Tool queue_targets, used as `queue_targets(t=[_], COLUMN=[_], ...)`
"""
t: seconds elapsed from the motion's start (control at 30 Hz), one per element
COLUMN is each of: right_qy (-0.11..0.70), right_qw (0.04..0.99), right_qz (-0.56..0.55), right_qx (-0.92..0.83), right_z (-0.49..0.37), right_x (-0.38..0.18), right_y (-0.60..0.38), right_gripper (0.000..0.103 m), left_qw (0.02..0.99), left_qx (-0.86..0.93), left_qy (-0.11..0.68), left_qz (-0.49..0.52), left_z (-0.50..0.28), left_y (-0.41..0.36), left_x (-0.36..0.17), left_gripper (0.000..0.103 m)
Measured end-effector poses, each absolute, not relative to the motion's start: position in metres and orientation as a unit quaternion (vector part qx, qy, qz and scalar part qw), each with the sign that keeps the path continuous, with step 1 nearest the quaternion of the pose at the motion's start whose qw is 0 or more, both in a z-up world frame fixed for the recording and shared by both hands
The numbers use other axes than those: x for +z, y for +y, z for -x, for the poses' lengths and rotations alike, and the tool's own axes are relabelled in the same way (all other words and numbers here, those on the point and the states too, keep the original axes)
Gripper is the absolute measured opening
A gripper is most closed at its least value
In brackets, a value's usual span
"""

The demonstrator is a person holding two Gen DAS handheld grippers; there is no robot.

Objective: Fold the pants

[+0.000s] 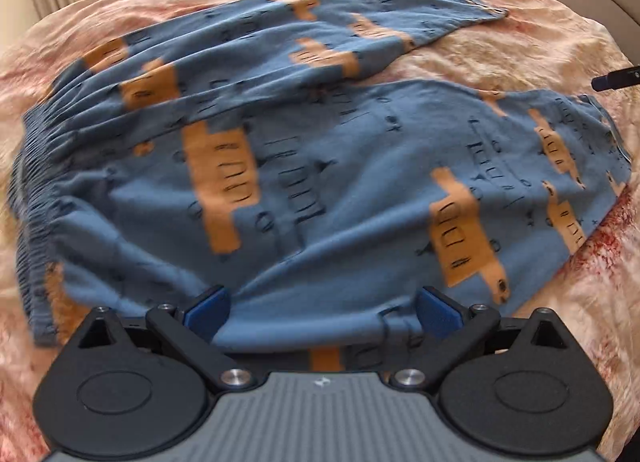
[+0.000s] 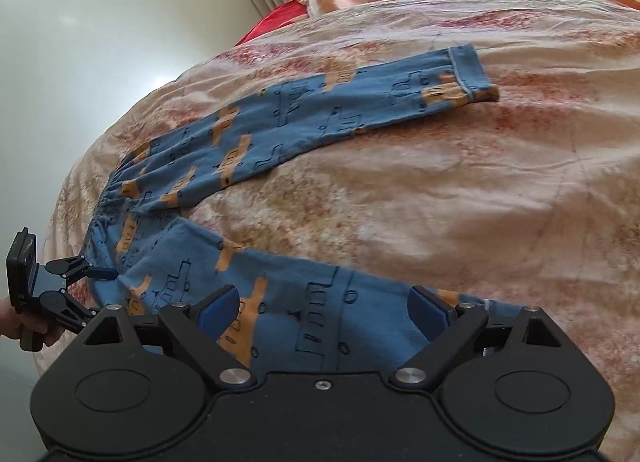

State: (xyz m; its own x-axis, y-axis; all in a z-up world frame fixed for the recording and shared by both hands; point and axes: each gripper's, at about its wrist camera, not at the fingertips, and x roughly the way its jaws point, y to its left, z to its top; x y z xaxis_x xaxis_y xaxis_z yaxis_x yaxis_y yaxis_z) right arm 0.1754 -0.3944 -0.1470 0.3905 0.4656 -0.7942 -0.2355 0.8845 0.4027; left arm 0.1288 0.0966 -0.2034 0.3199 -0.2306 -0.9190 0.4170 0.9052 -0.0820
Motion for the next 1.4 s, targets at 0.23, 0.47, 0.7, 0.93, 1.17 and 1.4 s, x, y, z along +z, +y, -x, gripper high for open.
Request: queue_targets(t=[0.23, 0.47, 0.7, 0.93, 1.17, 1.4], right_qy=[0.497, 0.473, 0.461, 0.468, 0.475, 0.433], right_qw=[0.822, 0.821, 0.815, 0.815, 0.8, 0.763], right_qz=[-0.068, -0.008, 0.083, 0.081, 0.115, 0.228], right_qx=[0.27, 0.321, 0.342, 0.331, 0.348, 0.423], right_z=[-0.207, -0.294, -0.37, -0.408, -0.416, -0.433], right_x=[-0.134, -0.122, -0.131, -0.143, -0.154, -0.155], right_y=[-0.327, -0.258, -0.211, -0.203, -0.191, -0.173], right_gripper=[0.1, 0.102, 0.102, 0.102, 0.102, 0.099], left_qw=[0.838, 0.868, 0.852, 0.811, 0.763, 0.787], left_qx=[-0.184, -0.168, -0.197, -0.26, -0.325, -0.353], left_qy=[0.51, 0.46, 0.468, 0.506, 0.533, 0.455], left_qz=[-0.054, -0.076, -0.125, -0.139, -0.168, -0.221], left_z=[-0.141, -0.26, -0.362, -0.391, -0.399, -0.359], left_y=[0.142, 0.174, 0.185, 0.185, 0.182, 0.173], left_x=[-0.16, -0.122, -0.147, -0.18, -0.185, -0.147], left_gripper=[0.101, 0.102, 0.084, 0.045, 0.001, 0.001])
